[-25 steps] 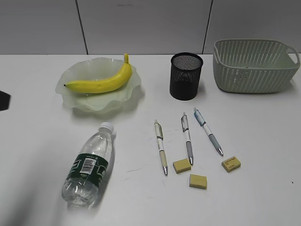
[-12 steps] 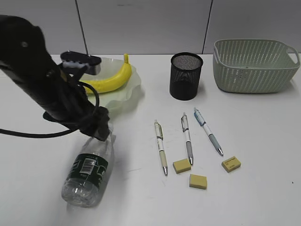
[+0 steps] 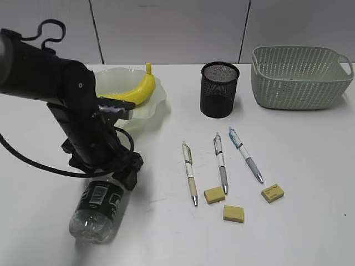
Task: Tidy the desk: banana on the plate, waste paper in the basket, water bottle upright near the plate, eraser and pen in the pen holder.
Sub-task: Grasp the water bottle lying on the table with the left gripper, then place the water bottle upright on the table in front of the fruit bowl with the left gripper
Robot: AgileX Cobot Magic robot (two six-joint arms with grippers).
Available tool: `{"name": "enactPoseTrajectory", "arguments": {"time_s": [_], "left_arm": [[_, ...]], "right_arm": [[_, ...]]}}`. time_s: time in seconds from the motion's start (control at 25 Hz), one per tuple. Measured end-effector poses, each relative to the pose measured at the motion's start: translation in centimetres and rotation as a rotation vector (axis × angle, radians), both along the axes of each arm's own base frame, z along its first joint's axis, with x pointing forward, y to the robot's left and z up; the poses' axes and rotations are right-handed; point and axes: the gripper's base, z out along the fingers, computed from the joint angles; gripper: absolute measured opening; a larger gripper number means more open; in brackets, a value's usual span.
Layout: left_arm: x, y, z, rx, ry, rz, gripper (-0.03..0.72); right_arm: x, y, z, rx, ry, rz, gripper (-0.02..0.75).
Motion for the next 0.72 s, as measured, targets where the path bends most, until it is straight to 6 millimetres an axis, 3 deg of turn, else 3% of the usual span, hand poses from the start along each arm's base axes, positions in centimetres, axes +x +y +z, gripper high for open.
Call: {"name": "enactPoseTrajectory", "arguments": {"time_s": [0.2,0.4,0.56,0.72], "left_arm": [[0.1,-0.1,-0.1,-0.012,-0.002,0.016,0.438],[0.0,0.2,2.8,-0.116,-0.209,0.031,0.437],[-1.6,1.7,6.4,-0.281,-0.553,0.059,0.436],[-3.4,3.4,6.3,-0.401,-0.835,0.081,0.436]], "right_arm": [[0.0,0.0,0.0,0.0,0.0,0.0,0.361],[0.0,0.0,0.0,0.0,0.0,0.0,0.36],[0.0,0.0,0.0,0.0,0.0,0.0,0.355],[0.0,0.0,0.0,0.0,0.0,0.0,0.34]]}}
